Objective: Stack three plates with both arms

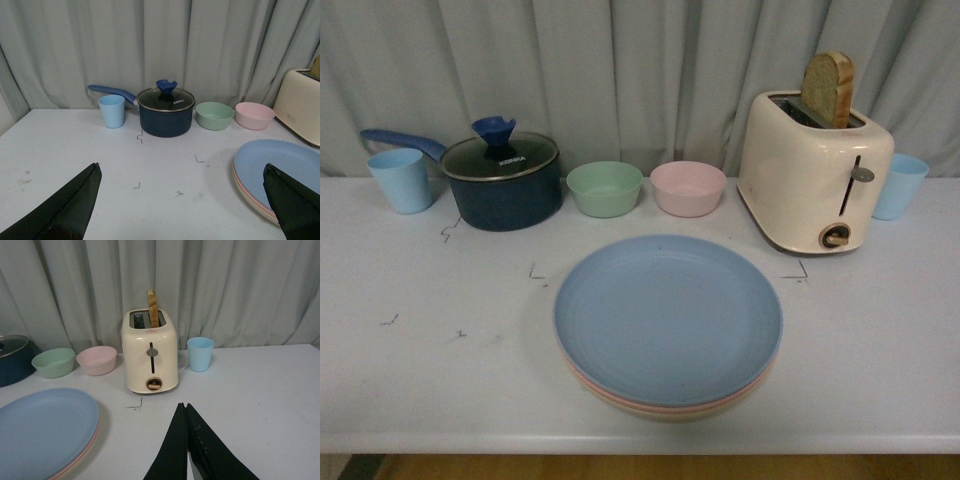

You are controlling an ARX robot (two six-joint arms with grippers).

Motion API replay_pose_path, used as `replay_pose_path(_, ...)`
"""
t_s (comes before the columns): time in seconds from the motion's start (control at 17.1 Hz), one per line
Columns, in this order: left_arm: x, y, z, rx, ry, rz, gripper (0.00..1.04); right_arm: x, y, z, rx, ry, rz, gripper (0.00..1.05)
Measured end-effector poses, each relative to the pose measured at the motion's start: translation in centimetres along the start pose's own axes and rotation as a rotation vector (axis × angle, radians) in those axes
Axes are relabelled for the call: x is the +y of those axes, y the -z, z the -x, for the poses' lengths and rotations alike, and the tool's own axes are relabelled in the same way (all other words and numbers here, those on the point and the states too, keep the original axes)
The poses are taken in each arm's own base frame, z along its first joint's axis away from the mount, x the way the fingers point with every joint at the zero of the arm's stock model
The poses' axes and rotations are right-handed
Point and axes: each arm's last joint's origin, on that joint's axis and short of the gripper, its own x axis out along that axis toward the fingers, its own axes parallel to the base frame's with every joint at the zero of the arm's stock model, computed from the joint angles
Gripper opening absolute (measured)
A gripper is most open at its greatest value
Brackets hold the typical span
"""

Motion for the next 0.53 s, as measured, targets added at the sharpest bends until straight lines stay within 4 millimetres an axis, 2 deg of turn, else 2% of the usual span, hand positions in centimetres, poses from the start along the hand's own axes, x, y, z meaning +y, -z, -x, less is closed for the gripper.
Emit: replay_pose_path(0.53, 0.0, 0.0, 0.0, 0.000, 0.000, 0.000, 0.98, 0.0, -0.4, 1.9, -0.012, 0.000, 0.000, 0.02)
